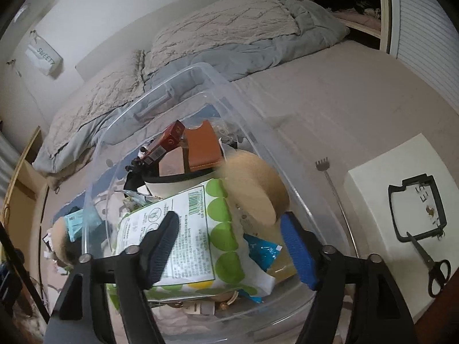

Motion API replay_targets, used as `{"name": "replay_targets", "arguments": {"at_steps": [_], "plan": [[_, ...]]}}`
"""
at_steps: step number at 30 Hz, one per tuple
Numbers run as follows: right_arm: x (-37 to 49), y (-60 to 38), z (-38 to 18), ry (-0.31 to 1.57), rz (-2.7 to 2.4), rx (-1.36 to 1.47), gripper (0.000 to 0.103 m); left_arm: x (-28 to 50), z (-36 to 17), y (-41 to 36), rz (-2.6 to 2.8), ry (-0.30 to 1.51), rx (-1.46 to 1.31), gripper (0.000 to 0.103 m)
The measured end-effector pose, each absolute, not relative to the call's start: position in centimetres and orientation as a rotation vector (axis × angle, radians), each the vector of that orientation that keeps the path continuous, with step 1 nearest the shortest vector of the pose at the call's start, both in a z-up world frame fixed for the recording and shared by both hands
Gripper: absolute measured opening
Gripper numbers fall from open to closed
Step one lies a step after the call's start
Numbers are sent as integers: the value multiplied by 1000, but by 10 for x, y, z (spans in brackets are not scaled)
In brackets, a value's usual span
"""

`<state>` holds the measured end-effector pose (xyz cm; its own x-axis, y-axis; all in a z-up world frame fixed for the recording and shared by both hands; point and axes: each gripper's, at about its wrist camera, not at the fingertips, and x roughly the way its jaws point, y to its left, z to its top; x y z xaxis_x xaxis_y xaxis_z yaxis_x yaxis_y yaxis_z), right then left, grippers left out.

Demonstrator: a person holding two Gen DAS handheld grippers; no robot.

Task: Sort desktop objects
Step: 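Lower the right tool into the box and open it to drop the coaster, then lower the leather strap into the box with the left tool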

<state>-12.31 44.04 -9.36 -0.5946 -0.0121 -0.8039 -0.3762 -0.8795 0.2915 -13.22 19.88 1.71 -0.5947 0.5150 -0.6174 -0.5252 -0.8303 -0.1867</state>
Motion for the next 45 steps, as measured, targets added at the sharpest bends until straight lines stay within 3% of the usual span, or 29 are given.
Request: {"name": "replay_targets", "arguments": {"at_steps": [11, 17, 18, 19, 21, 25, 45], "plan": [[-120, 437, -83, 642, 2579, -1276, 80, -133, 16, 199, 2384, 21, -922, 44], [-113, 435, -56, 604, 2701, -1127, 79, -134, 15, 199, 2382, 18, -928, 44], [-113, 434, -53, 596, 2723, -1109, 74, -135, 14, 200, 2380, 19, -930, 44], [-114, 434, -52, 584, 2740, -1103, 61, -135, 14, 201, 2379, 19, -933, 44], [-117, 432, -52, 553, 2758, -1101, 46, -136, 13, 202, 2378, 18, -936, 44], [-132, 429, -59, 446, 2755, -1124, 36, -138, 12, 203, 2378, 15, -938, 44], [-173, 440, -101, 396, 2523, -1389, 35, -159, 1, 193, 2379, -23, -991, 44]]}}
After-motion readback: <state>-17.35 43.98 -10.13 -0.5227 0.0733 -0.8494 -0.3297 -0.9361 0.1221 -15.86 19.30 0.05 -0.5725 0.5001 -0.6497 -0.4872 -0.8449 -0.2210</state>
